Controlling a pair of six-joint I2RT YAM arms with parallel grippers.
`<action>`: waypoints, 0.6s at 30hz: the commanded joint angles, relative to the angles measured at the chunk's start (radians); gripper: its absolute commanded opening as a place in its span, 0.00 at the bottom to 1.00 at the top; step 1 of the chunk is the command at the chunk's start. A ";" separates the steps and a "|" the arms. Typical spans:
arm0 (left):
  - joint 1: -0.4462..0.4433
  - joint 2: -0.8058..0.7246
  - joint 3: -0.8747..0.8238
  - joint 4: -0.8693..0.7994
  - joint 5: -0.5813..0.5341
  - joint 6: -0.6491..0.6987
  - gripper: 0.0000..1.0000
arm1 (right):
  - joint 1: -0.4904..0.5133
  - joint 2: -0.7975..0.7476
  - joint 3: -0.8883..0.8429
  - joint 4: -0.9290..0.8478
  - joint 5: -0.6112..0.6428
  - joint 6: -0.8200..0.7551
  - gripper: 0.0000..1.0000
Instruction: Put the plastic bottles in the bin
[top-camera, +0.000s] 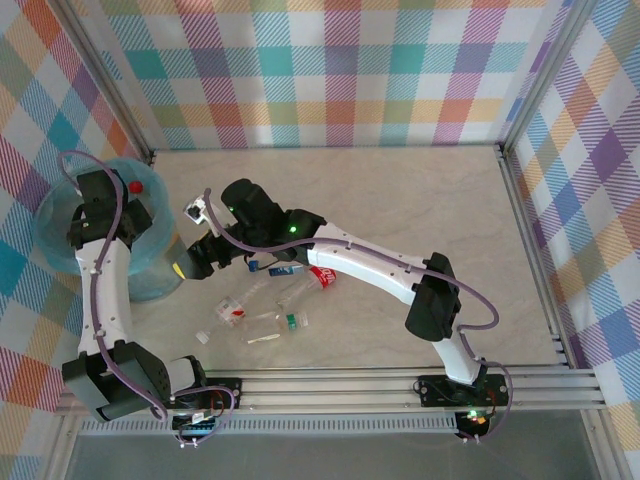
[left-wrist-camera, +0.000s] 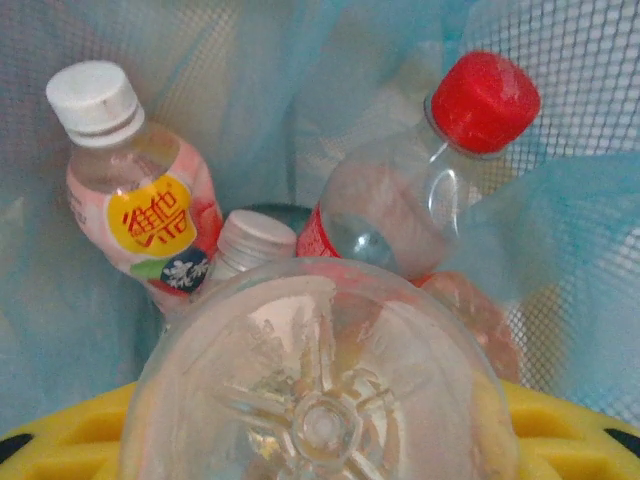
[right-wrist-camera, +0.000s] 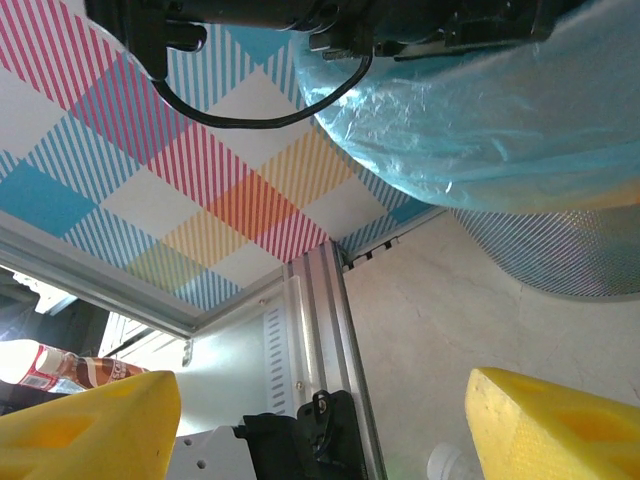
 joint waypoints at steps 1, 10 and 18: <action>0.047 0.055 -0.045 -0.022 0.010 0.013 0.60 | 0.006 0.006 0.003 -0.008 -0.017 0.014 0.76; 0.050 0.010 -0.039 -0.009 0.028 0.006 0.80 | 0.006 0.011 0.022 -0.020 -0.011 0.006 0.76; 0.050 -0.048 -0.020 -0.020 0.010 0.000 0.84 | 0.006 0.017 0.032 -0.028 -0.017 0.004 0.76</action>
